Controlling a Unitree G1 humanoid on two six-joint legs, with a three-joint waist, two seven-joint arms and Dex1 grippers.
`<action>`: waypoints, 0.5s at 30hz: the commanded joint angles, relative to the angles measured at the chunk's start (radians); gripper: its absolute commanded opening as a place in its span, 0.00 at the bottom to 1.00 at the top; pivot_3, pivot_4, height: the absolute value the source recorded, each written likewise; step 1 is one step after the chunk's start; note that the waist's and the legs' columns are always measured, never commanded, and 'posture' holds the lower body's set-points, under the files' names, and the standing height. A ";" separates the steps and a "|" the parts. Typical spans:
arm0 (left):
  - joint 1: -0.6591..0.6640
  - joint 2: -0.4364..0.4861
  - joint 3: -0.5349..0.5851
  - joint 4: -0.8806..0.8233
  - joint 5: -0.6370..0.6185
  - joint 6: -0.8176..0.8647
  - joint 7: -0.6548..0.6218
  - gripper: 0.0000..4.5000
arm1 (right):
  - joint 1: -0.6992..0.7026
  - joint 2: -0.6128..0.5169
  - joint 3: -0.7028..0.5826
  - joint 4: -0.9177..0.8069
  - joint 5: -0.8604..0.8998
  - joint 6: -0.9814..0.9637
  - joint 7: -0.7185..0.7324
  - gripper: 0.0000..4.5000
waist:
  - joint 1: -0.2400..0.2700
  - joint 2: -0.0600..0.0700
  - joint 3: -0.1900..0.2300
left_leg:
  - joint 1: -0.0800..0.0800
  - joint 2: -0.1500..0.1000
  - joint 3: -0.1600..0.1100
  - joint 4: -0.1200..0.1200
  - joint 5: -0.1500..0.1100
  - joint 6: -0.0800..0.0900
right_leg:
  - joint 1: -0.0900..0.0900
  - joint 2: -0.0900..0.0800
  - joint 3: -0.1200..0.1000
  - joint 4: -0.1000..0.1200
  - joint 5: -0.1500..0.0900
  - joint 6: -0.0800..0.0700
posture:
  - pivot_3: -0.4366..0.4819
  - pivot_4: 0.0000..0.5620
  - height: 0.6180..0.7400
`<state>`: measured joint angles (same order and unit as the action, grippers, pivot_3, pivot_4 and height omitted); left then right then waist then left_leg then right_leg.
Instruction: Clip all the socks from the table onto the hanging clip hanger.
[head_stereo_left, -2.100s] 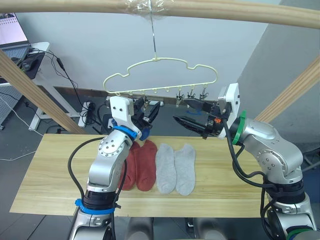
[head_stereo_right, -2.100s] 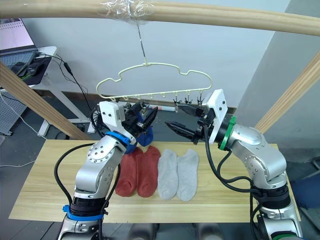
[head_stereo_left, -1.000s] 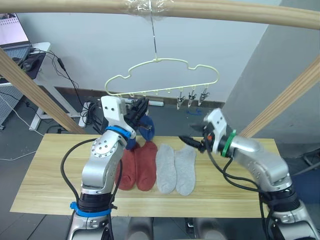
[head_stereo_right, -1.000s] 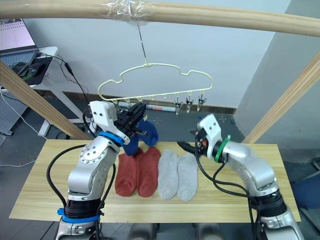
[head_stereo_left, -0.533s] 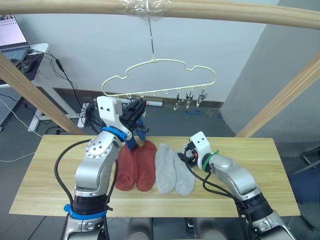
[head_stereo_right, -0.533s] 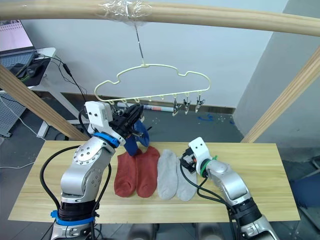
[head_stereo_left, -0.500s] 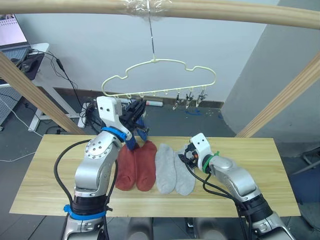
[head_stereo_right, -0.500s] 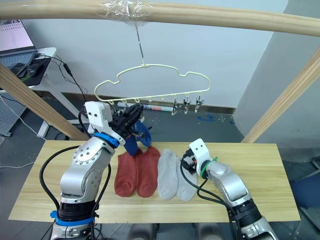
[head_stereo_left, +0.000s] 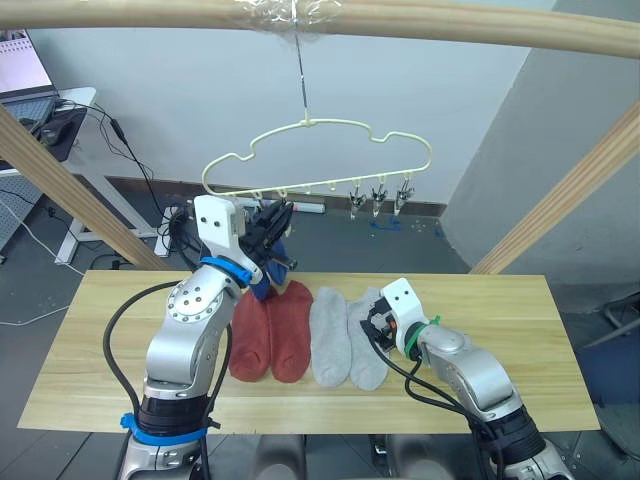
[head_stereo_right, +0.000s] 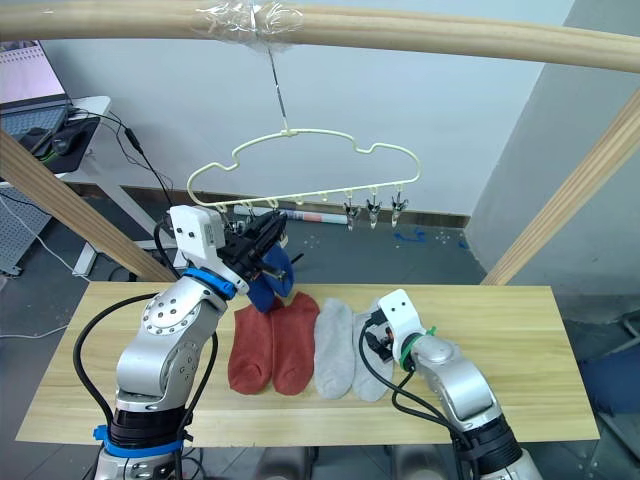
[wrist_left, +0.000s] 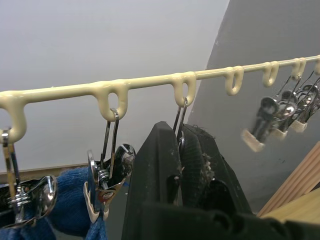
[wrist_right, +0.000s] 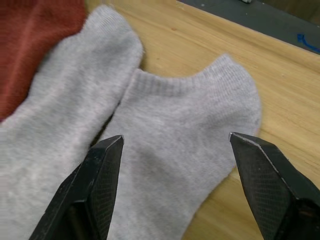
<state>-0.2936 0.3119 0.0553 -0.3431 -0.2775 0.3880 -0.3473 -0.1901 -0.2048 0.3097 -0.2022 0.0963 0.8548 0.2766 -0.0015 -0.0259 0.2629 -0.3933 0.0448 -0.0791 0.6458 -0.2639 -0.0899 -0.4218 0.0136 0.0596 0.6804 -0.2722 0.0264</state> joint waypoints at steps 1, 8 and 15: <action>-0.004 0.006 0.004 -0.009 0.000 -0.003 -0.004 0.01 | 0.015 0.000 0.029 0.022 -0.043 -0.057 -0.018 0.78 | 0.000 0.000 0.000 | 0.000 0.000 0.000 0.000 0.000 0.000 | 0.000 0.000 0.000 0.000 0.000 0.000 | 0.60 0.47 1.00; -0.006 0.003 0.000 -0.015 -0.004 0.005 -0.003 0.01 | 0.017 0.034 0.034 0.114 -0.077 -0.115 -0.032 0.78 | -0.001 0.000 0.000 | 0.000 0.000 0.001 0.000 0.000 0.000 | 0.000 0.000 0.001 0.000 0.000 0.001 | 0.60 0.47 1.00; -0.008 0.003 -0.004 -0.014 -0.001 -0.002 -0.007 0.01 | 0.008 0.015 0.089 0.195 -0.139 -0.219 -0.003 0.78 | -0.001 0.000 0.000 | 0.001 0.000 0.001 0.000 0.000 0.000 | 0.000 0.000 0.001 0.000 -0.001 0.001 | 0.61 0.47 1.00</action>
<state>-0.2952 0.3116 0.0546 -0.3430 -0.2789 0.3907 -0.3479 -0.1899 -0.1778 0.3706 -0.0369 -0.0216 0.6705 0.2568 -0.0022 -0.0259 0.2629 -0.3922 0.0451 -0.0783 0.6460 -0.2639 -0.0900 -0.4213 0.0140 0.0606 0.6804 -0.2732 0.0281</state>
